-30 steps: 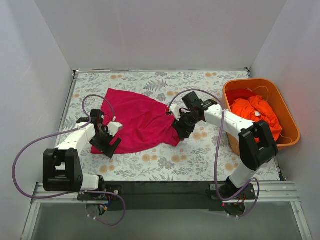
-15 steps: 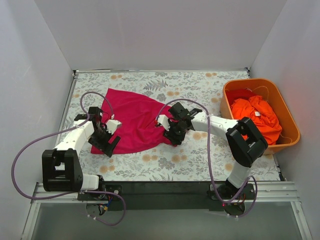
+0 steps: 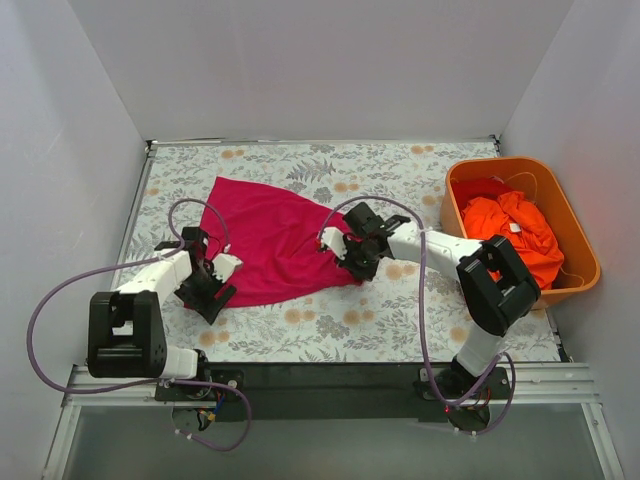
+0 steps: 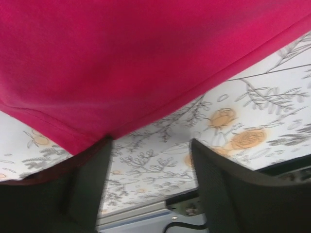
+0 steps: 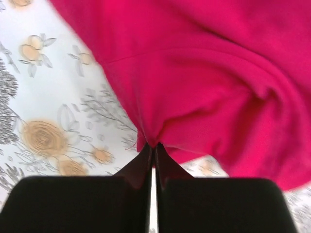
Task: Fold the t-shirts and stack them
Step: Flatten the tshirt out
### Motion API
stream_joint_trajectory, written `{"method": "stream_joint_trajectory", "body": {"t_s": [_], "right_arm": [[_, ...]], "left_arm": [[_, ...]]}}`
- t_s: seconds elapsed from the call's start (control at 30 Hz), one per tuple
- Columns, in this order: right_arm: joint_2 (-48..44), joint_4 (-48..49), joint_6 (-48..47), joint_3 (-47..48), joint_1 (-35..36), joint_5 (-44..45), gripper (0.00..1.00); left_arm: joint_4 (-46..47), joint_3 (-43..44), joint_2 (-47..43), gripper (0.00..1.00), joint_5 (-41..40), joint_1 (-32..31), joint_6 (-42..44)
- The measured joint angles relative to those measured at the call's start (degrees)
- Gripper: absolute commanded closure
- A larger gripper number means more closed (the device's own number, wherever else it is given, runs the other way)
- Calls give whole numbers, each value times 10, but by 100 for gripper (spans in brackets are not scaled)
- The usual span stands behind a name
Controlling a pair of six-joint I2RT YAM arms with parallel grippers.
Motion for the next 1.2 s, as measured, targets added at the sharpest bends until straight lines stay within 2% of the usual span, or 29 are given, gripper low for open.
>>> {"method": "stream_joint_trajectory", "body": {"t_s": [0.07,0.1,0.2,0.4,0.53,0.77,0.83,0.87,0.9,0.93,0.97,1.0,1.03,1.1,1.2], "right_arm": [[-1,-20,-12,24,-24,-1,99],[-1,-30,-19,41,-37,-1,99],[-3,-59,-42,86,-63,0,99],[-27,-146,-100,173,-72,-1,99],[-42,-205,-136,228,-53,-10,99],[-56,-299,-164,228,74,-87,99],[-53,-312,-166,228,109,-131,99],[-50,-317,-166,229,123,-151,87],[-45,-320,-163,230,133,-169,81],[-38,-323,-161,232,139,-181,70],[-30,-325,-158,233,140,-190,38],[-21,-326,-156,234,136,-198,27],[-12,-328,-156,233,127,-203,26],[2,-328,-153,232,90,-215,29],[8,-314,-133,222,21,-219,41]], "left_arm": [[10,-5,12,53,-16,0,8],[14,-2,17,76,-24,0,13],[18,20,33,99,-28,0,25],[-28,154,54,100,13,3,43],[-59,233,54,100,56,10,43],[-100,261,67,100,99,57,37],[-111,261,80,85,111,73,35],[-118,261,87,75,118,80,33],[-126,261,95,59,128,88,31],[-131,261,99,50,135,92,34],[-138,261,105,42,143,97,34],[-144,259,107,36,150,101,33],[-147,257,107,36,157,103,35],[-149,248,102,35,167,103,39],[-145,219,91,35,171,103,43]]}}
